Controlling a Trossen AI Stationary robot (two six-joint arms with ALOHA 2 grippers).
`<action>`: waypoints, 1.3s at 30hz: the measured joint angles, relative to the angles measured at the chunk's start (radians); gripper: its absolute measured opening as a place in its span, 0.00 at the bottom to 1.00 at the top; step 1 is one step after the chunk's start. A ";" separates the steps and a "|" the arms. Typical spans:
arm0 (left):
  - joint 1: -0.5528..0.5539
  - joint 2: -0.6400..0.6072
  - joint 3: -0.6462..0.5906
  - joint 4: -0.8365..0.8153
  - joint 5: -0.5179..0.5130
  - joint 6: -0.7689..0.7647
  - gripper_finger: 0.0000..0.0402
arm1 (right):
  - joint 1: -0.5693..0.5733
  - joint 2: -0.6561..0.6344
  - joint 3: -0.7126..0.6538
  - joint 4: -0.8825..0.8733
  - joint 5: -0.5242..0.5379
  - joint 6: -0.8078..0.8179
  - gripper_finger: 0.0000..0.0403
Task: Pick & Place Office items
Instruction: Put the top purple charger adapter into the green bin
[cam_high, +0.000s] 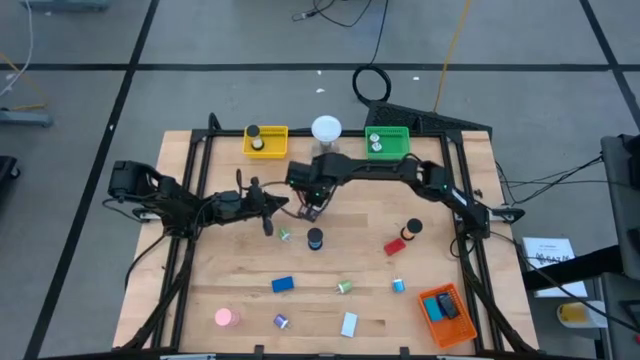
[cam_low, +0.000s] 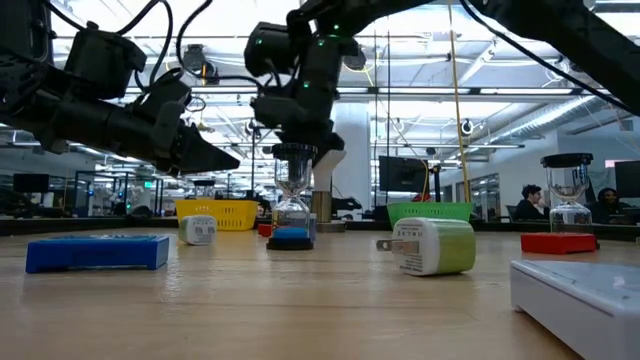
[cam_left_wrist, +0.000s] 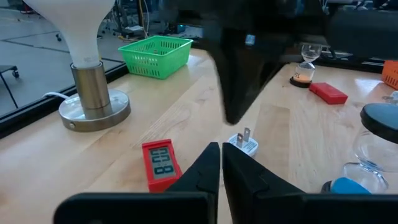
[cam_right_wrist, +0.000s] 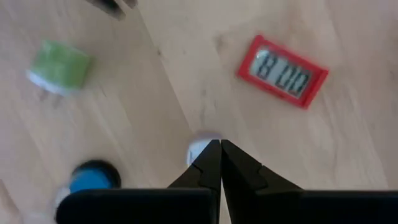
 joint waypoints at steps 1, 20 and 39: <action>0.000 0.000 0.000 -0.001 0.000 -0.001 0.06 | -0.001 -0.002 0.000 0.002 -0.003 0.003 0.00; 0.000 0.000 0.000 -0.005 0.002 -0.002 0.06 | 0.009 -0.003 -0.089 0.080 -0.029 0.001 0.46; 0.000 0.000 0.000 -0.005 0.004 -0.002 0.09 | 0.003 -0.003 -0.203 0.224 -0.030 -0.070 0.34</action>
